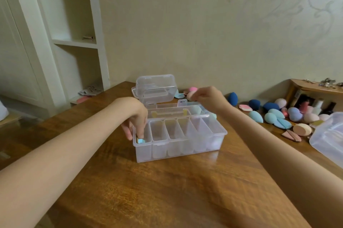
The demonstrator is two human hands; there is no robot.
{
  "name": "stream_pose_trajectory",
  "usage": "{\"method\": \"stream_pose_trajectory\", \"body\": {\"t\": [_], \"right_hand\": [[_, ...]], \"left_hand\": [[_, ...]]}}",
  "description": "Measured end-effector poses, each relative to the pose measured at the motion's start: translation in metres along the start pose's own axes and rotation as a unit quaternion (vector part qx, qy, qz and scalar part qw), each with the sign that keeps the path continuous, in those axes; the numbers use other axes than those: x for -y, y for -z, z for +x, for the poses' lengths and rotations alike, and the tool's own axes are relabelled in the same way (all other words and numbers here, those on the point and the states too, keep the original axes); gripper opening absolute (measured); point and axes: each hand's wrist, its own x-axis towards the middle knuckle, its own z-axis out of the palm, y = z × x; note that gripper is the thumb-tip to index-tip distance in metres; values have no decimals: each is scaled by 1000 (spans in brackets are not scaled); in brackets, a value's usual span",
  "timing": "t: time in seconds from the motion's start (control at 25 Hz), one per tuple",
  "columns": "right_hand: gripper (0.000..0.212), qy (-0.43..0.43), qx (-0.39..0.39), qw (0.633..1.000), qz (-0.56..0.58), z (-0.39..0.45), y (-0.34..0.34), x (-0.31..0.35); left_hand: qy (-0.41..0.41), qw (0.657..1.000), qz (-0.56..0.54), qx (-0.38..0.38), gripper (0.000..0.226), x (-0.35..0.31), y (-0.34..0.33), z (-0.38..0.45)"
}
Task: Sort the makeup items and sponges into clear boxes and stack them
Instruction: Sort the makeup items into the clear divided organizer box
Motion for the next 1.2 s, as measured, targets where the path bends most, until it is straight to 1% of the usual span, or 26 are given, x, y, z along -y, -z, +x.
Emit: {"method": "stream_pose_trajectory", "body": {"t": [0.04,0.12,0.16,0.24,0.28,0.36,0.44,0.56,0.6,0.72,0.76,0.84,0.92,1.0,1.04,1.08,1.12,1.16,1.2], "right_hand": [[28,-37,5,998,-50,8,2,-19],[29,-76,25,986,-144,20,-3,-51],[31,-86,30,984,-155,24,-6,-63],[44,-101,47,983,-144,40,-12,-79],[49,-100,62,981,-152,50,-16,-82],[54,-81,89,968,-218,68,-25,-85],[49,-51,108,957,-263,80,-35,-84],[39,-24,152,952,-265,93,-40,-86],[36,-32,148,952,-267,96,-40,-85],[17,-86,77,954,-276,89,-39,-84],[13,-88,58,951,-290,84,-38,-86],[13,-82,14,952,-294,73,-30,-88],[20,-79,-62,971,-215,64,-9,-82],[20,-51,-138,985,-86,56,13,-63],[19,-36,-150,988,-14,49,20,-47],[17,-28,-139,988,58,37,21,-28],[12,-20,-108,987,120,23,17,-8],[4,-3,-68,986,155,6,6,9],[4,27,-33,987,156,-11,-9,25]], "left_hand": [[15,1000,11,13,37,-1,4,4],[37,998,14,39,37,-3,9,10],[41,998,16,46,36,-3,10,11],[34,998,14,45,34,-4,11,13],[27,999,14,41,34,-5,11,13],[11,999,19,33,33,-5,9,12],[7,999,21,32,33,-4,9,15],[15,999,21,39,34,-4,11,20],[16,999,19,40,34,-3,12,21],[22,999,14,46,34,-2,13,22],[24,999,15,47,35,-2,13,22],[22,999,16,47,34,-1,13,22],[19,998,17,50,32,-1,13,22],[22,998,17,52,29,-2,14,23],[23,998,16,50,30,-3,14,24],[24,999,12,46,32,-5,13,24],[22,999,6,39,36,-6,13,24],[19,999,-3,31,39,-6,13,24],[12,1000,-15,19,41,-6,11,22]]}}
